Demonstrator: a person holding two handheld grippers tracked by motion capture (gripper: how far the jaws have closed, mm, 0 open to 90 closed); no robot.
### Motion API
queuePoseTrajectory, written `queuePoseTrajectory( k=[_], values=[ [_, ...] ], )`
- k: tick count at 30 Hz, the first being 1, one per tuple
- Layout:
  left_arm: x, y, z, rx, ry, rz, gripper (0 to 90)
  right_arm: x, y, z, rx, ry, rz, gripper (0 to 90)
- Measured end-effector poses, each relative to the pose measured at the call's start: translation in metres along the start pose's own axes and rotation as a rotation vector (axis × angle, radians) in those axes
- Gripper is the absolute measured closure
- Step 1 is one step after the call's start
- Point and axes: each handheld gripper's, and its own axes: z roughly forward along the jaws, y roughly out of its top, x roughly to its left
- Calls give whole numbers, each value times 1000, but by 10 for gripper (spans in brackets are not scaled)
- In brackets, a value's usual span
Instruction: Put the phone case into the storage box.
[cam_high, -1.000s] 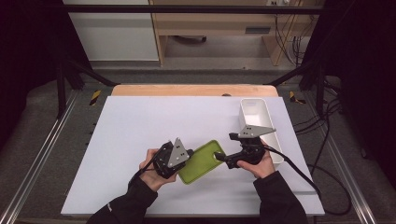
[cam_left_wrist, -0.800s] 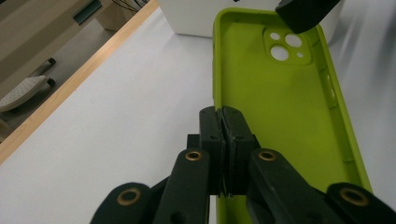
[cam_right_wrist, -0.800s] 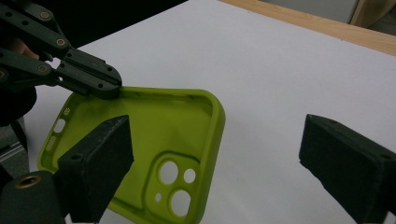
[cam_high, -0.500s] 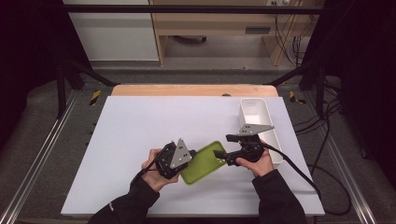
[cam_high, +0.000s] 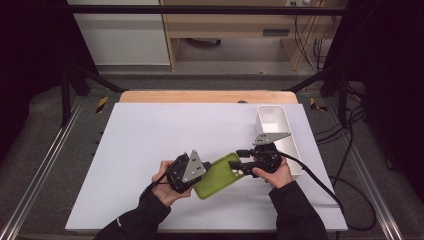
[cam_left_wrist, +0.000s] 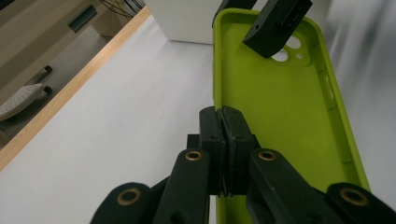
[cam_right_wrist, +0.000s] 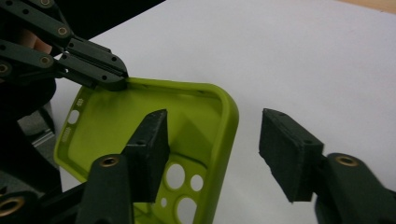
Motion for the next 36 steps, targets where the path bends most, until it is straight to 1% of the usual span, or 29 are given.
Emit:
queuePoseTrajectory(
  k=[3,4,5,7,18,28,36],
  values=[
    [0,0,0,0,0,3,883,-1,0,0,10,26,18,510],
    [0,0,0,0,0,3,884,-1,1,0,16,42,31,547],
    [0,0,0,-1,0,4,884,-1,1,0,16,42,31,547],
    [-1,-1,0,0,0,5,884,-1,1,-1,20,59,37,578],
    [-1,-3,-1,8,3,17,883,-2,1,-1,42,75,59,654],
    [-3,-5,0,19,0,33,883,-3,2,-4,54,84,66,718],
    [-4,-6,1,26,-4,42,883,-3,2,-5,66,89,71,749]
  ],
)
